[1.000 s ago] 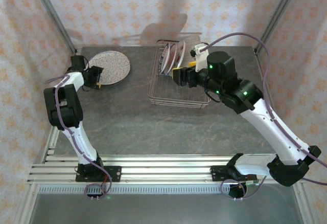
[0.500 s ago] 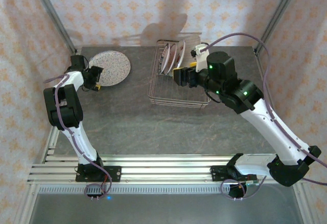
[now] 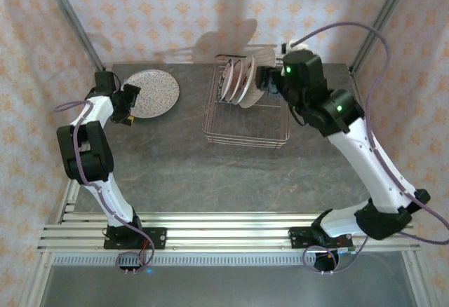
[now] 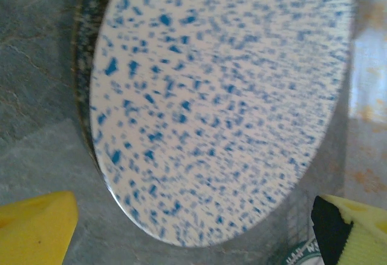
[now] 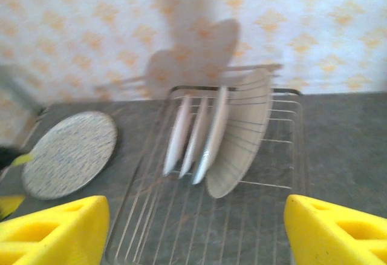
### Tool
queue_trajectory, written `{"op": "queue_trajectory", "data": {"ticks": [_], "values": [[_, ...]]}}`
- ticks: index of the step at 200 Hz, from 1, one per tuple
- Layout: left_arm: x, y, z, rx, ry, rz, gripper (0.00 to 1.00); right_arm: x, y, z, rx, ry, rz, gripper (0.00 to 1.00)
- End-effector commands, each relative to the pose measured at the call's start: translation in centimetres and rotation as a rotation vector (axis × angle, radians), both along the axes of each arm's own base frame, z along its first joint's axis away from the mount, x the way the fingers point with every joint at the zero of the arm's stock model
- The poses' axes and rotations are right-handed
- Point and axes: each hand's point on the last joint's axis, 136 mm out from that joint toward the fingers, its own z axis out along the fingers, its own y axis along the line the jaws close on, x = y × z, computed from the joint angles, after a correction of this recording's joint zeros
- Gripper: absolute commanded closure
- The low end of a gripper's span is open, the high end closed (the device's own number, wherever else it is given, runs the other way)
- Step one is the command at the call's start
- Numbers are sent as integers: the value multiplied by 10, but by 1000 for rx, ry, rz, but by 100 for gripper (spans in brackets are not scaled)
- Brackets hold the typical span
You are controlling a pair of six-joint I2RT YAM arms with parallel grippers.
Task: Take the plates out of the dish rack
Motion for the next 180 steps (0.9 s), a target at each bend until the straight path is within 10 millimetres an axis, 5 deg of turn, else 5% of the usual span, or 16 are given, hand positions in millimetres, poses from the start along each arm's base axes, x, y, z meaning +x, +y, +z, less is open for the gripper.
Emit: {"op": "queue_trajectory", "data": {"ticks": [1, 56, 83, 104, 141, 180], "values": [[4, -13, 60, 94, -102, -4, 1, 20, -41, -24, 17, 121, -217, 24], [3, -90, 171, 267, -341, -135, 1, 90, -39, -70, 177, 299, -224, 28], [-8, -158, 219, 310, -538, -314, 1, 119, -35, -94, 182, 353, -198, 33], [-35, -221, 249, 365, -684, -503, 1, 136, -36, -113, 157, 381, -191, 36], [-100, -300, 256, 463, -785, -741, 1, 161, -30, -143, 169, 442, -155, 43], [-140, -333, 250, 460, -861, -815, 1, 175, -21, -167, 176, 495, -131, 50]]}}
